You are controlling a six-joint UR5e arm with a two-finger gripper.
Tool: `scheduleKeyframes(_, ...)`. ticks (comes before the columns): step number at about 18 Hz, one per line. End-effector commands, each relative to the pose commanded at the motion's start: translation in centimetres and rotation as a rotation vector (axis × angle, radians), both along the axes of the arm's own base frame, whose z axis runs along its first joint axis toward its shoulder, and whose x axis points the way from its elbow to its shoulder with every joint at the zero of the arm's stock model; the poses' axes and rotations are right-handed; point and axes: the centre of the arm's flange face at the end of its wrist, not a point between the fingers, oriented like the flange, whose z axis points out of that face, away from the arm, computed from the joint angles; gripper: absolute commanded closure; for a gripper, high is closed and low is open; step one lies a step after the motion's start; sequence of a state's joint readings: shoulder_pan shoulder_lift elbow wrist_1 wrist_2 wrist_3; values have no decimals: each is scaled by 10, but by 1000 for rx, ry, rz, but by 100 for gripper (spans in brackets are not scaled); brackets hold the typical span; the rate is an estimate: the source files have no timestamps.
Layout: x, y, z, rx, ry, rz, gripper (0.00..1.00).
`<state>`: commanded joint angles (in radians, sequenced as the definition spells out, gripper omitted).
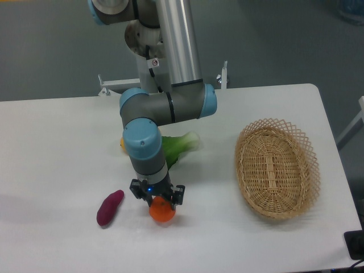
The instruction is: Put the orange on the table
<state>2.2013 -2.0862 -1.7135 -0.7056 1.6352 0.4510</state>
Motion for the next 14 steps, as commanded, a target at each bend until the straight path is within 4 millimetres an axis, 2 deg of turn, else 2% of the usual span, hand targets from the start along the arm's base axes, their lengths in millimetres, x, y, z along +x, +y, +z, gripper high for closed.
scheduleKeyframes(1, -1, 1, 0, 1, 2, 2, 0)
scheduleKeyframes(3, -1, 0, 3, 3, 4, 0, 0)
scheduleKeyframes(6, -3, 2, 18, 22, 23, -3, 0)
scheduleKeyframes(8, -9, 7, 37, 51, 41, -28, 0)
scheduleKeyframes(9, -18, 6, 63, 78, 60, -24, 0)
scheduleKeyframes(14, -28, -12, 93, 19, 64, -182, 0)
